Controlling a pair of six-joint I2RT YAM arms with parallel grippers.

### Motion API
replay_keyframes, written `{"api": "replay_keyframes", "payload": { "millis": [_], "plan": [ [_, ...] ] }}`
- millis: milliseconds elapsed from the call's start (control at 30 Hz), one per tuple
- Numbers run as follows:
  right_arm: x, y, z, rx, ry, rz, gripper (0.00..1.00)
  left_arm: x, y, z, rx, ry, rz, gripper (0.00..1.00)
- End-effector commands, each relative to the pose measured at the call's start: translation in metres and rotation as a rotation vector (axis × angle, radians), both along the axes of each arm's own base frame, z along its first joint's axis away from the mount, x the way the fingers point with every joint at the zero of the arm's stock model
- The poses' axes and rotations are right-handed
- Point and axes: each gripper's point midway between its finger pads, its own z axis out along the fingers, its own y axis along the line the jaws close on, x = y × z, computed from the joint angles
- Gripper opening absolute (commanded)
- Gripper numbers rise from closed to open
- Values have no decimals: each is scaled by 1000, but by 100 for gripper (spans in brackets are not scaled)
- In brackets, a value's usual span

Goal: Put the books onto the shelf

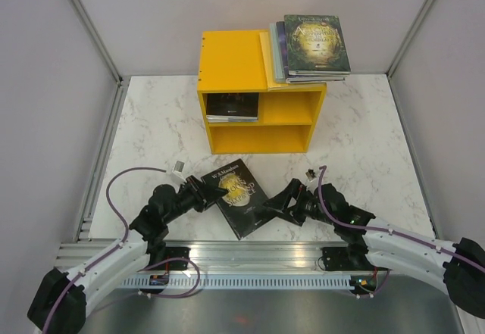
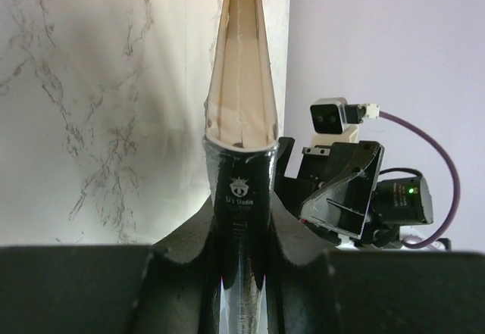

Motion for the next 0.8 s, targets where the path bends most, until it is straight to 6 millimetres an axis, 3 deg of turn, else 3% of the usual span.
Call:
{"api": "replay_keyframes", "payload": {
  "millis": [0,133,267,400,633,733,767],
  "plan": [
    [7,18,58,220,-103,-6,94,-9,-11,55,-221,-90,-85,2],
    [8,20,58,229,-114,-6,93,-7,-7,65,-284,-114,-88,2],
    [5,22,62,292,-114,-8,89,-12,-8,57,-295,-89,-109,2],
    [4,24,71,359,-133,-10,77,-13,-8,50,-296,-68,-117,2],
    [0,28,124,531,-242,21,69,-14,-8,41,-288,-49,-116,2],
    [-1,31,134,553,-253,29,59,-14,-8,40,-285,-46,-117,2],
    [-1,32,134,553,-256,31,51,-14,-8,39,-283,-47,-116,2]
  ]
}}
